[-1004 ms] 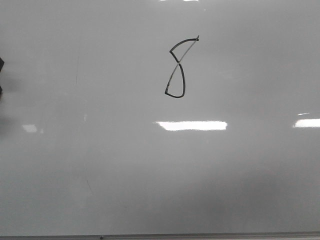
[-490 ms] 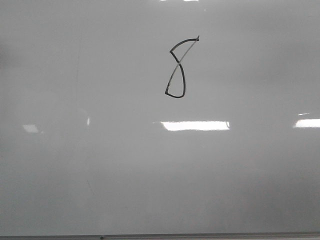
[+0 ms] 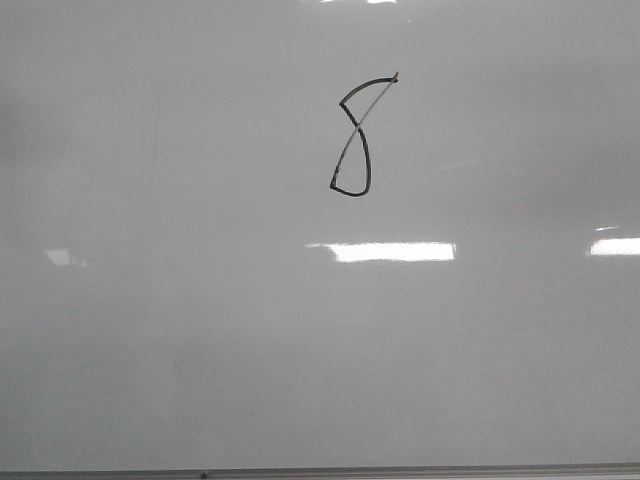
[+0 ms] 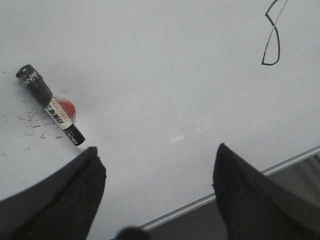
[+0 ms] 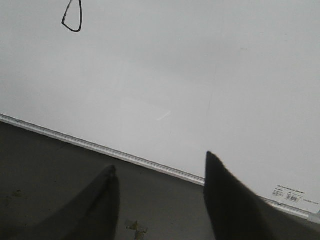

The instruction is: Write number 8 on whiteboard

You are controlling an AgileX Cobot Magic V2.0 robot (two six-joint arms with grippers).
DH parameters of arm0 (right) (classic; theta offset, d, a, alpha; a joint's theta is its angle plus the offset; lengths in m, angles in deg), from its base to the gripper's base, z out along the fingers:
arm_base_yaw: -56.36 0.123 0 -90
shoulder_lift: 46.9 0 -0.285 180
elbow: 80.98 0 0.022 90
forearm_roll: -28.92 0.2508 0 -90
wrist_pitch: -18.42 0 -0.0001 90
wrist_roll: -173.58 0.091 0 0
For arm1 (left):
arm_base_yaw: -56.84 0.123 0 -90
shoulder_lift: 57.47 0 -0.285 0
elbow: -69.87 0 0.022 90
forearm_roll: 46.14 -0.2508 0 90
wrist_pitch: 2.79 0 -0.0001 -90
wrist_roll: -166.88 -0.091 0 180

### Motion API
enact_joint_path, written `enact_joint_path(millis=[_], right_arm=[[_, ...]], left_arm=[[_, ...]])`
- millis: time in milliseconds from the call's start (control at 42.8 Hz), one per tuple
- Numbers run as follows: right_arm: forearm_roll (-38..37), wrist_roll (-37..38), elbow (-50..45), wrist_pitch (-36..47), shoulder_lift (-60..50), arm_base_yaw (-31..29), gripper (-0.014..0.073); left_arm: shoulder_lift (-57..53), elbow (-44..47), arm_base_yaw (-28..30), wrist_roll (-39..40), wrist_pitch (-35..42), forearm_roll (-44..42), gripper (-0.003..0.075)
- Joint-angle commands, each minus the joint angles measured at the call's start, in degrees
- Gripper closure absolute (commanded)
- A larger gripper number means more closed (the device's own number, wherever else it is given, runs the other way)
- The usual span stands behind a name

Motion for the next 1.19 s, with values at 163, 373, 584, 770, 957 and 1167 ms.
enact_joint_path(millis=[163, 373, 584, 770, 957, 1167], right_arm=[[-0.24, 0.29, 1.12, 3.45, 0.12, -0.48, 0.0609], [-0.24, 0.29, 1.12, 3.40, 0.12, -0.48, 0.0664], [-0.24, 0.29, 1.12, 3.40, 0.12, -0.48, 0.0664], [-0.24, 0.29, 1.12, 3.40, 0.12, -0.48, 0.0664], [-0.24, 0.29, 1.12, 3.40, 0.12, -0.48, 0.0664], [-0.24, 0.29, 1.12, 3.40, 0.12, -0.48, 0.0664]], left_arm=[[-0.94, -1.18, -0.46, 0.06, 3.31, 0.63, 0.0407], [-0.94, -1.18, -0.46, 0.06, 3.44, 0.66, 0.0633], [-0.83, -1.18, -0.46, 0.06, 4.61, 0.66, 0.0741], [-0.83, -1.18, -0.46, 0.06, 4.61, 0.66, 0.0741], [-0.83, -1.18, -0.46, 0.06, 4.61, 0.66, 0.0741], [-0.83, -1.18, -0.46, 0.06, 4.61, 0.66, 0.0741]])
